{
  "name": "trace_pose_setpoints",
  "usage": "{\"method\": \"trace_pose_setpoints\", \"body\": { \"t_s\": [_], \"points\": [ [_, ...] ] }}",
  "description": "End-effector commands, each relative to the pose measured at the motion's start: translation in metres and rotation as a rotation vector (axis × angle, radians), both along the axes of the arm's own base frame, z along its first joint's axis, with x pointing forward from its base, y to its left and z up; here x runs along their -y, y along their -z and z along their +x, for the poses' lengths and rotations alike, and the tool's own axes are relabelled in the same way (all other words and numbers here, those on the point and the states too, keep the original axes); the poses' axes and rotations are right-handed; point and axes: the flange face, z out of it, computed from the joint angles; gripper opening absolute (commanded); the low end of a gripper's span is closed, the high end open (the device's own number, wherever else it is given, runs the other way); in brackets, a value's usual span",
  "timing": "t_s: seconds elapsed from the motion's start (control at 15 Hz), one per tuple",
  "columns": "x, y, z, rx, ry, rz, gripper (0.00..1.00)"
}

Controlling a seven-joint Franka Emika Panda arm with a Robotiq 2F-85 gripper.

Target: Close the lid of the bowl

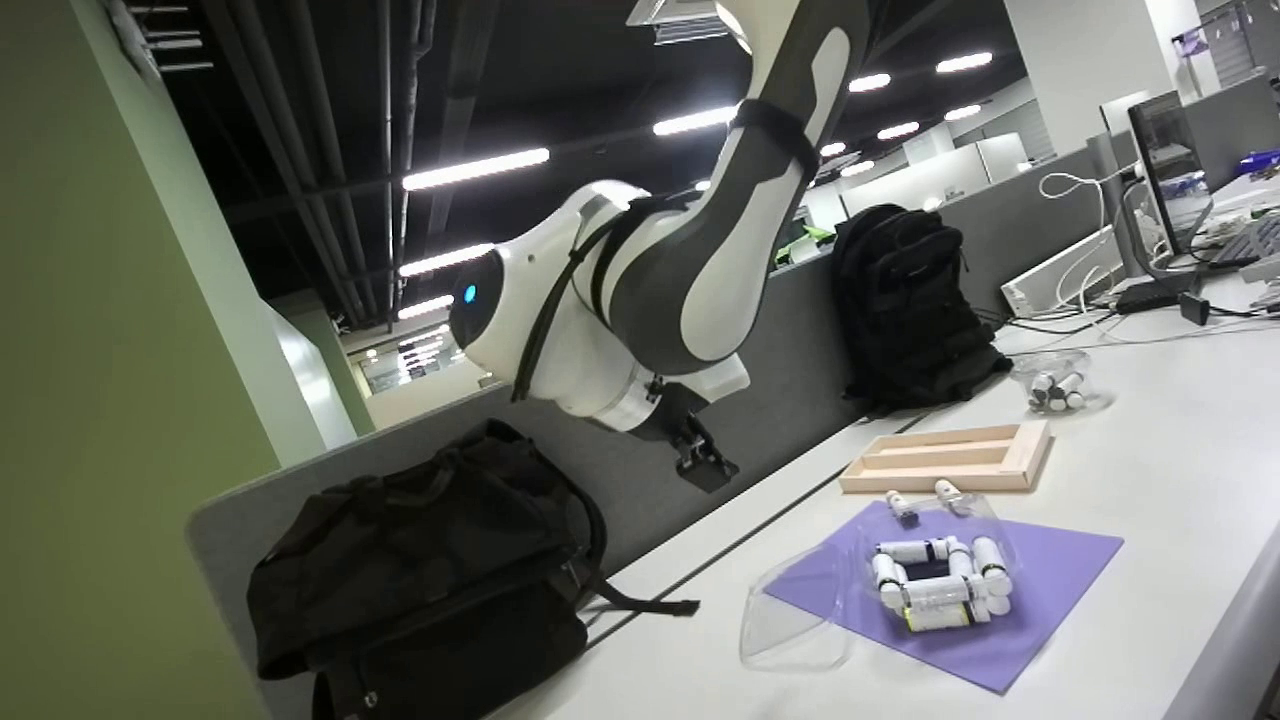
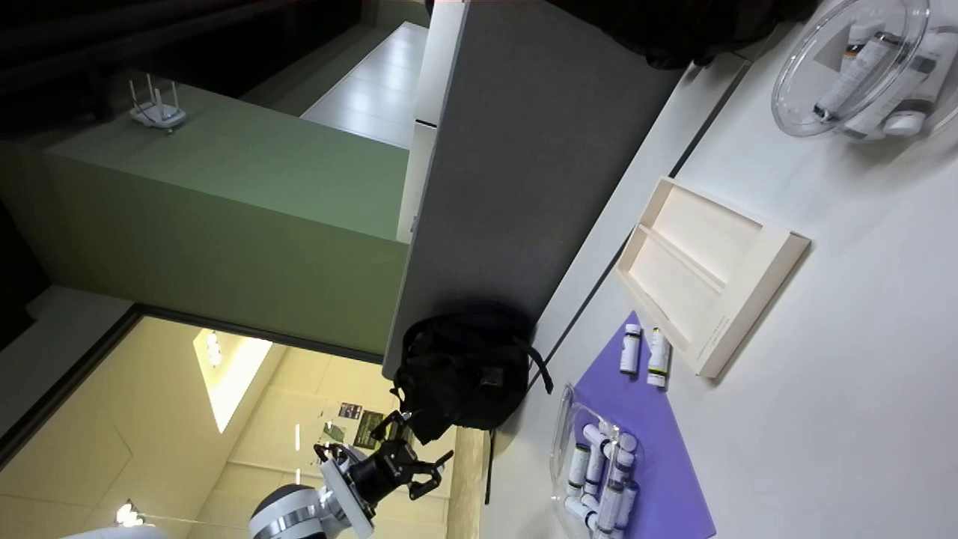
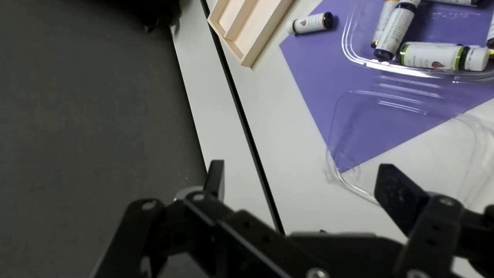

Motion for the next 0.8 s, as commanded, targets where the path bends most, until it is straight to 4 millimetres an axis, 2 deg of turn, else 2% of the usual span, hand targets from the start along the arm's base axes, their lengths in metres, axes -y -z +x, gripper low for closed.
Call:
{"method": "trace_pose_setpoints", "body": {
  "t_s": [0.0,0.33,0.73],
  "points": [
    [-0.029,0.037,0.009,-0.055,-0.075,-0.048,1.0],
    [-0.045,0.089,0.014,-0.194,-0.149,-0.052,1.0],
    [-0.044,0.14,0.015,-0.351,-0.19,-0.075,1.0]
  ]
}}
